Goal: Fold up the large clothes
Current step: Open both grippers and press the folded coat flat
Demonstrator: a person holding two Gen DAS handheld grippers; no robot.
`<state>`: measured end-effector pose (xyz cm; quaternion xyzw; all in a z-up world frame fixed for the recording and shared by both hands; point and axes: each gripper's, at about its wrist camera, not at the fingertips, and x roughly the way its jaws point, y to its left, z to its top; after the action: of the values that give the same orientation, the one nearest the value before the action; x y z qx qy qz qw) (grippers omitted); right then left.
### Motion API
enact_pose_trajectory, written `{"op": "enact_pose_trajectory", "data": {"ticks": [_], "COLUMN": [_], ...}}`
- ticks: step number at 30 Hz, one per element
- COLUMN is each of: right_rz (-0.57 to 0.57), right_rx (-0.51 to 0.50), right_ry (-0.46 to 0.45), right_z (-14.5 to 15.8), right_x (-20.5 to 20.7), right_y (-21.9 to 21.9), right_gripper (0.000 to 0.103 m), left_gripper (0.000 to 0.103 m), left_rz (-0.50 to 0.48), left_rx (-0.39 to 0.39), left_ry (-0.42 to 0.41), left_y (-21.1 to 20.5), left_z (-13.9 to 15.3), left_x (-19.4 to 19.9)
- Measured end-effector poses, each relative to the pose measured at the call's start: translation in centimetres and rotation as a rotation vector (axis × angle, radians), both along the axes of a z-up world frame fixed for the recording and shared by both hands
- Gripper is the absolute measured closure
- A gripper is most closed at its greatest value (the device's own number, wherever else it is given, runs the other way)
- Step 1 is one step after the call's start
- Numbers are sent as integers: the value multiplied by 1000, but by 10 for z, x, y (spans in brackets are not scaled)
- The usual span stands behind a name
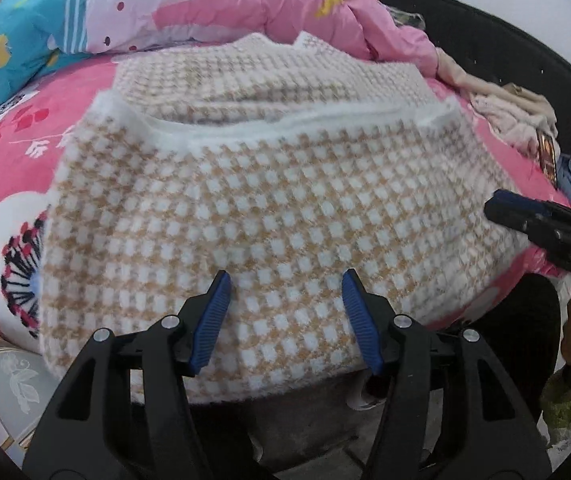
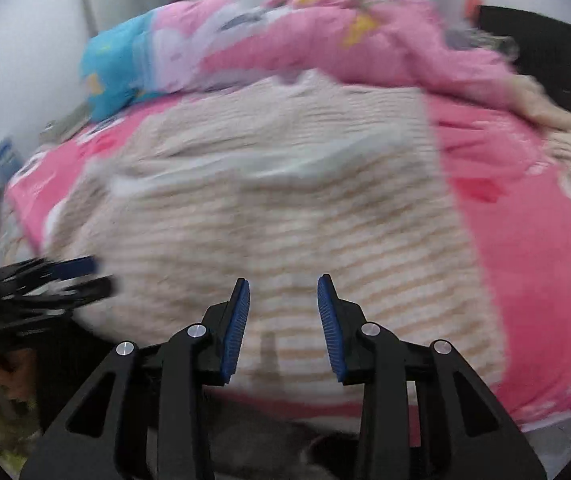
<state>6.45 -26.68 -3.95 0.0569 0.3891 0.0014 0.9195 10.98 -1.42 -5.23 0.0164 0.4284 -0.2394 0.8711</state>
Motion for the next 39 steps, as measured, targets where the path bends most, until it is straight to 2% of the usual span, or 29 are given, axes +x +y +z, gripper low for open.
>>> {"op": "enact_pose_trajectory", "data": {"ticks": [2,4,6,7,10,12,14,16,18,19,22,25,26,28,30,32,36,39], "right_rz": [-90,-78,-74,-78,-57,-38,-24,2,23,24,13,26,27,30,13,10,2,-13], "right_rx": [-52,17,2,-8,28,31,13,10,-13,3,34,72,66,36,8,38,63,45], "right_ry": [53,71,81,81,11,-24,-33,1,52,42,45,-8,-21,-37,-5,42,6,-30], "right_z": [-24,-44,-31,-19,10,21,20,-5,-38,-38,-18,6,10,9,-3,-21,-1,14], "right_x": [7,10,9,8,11,18,38,63,75,76,67,59,62,70,88,100,82,66], "right_y": [-24,-42,-40,-39,-40,-40,-34,-34,-33,-35,-38,-37,-34,-30,-34,-41,-44,-55], "right_gripper": [69,68,69,69,67,66,66,66,66,66,65,63,58,53,50,48,48,48], "left_gripper": [48,48,48,48,48,48,48,48,46,44,43,43,43,43,43,43,43,43], "left_rz": [15,34,62,63,100,147,187,209,210,206,213,222,221,219,226,235,247,236], "left_rx": [2,-16,13,3,-5,22,30,-12,4,34,47,-7,-20,-24,-21,-30,-43,-52], "left_ry": [-9,-4,-18,-15,-48,-74,-49,-21,-35,-56,-72,-65,-70,-89,-123,-145,-189,-174], "left_y": [4,10,15,18,32,40,48,54,48,42,38,45,47,49,51,55,65,72], "left_z": [0,-2,0,1,9,10,5,0,-2,-2,-3,-1,0,2,8,15,32,36], "left_x": [4,11,17,18,23,33,47,57,60,59,58,59,59,58,56,54,52,56]}}
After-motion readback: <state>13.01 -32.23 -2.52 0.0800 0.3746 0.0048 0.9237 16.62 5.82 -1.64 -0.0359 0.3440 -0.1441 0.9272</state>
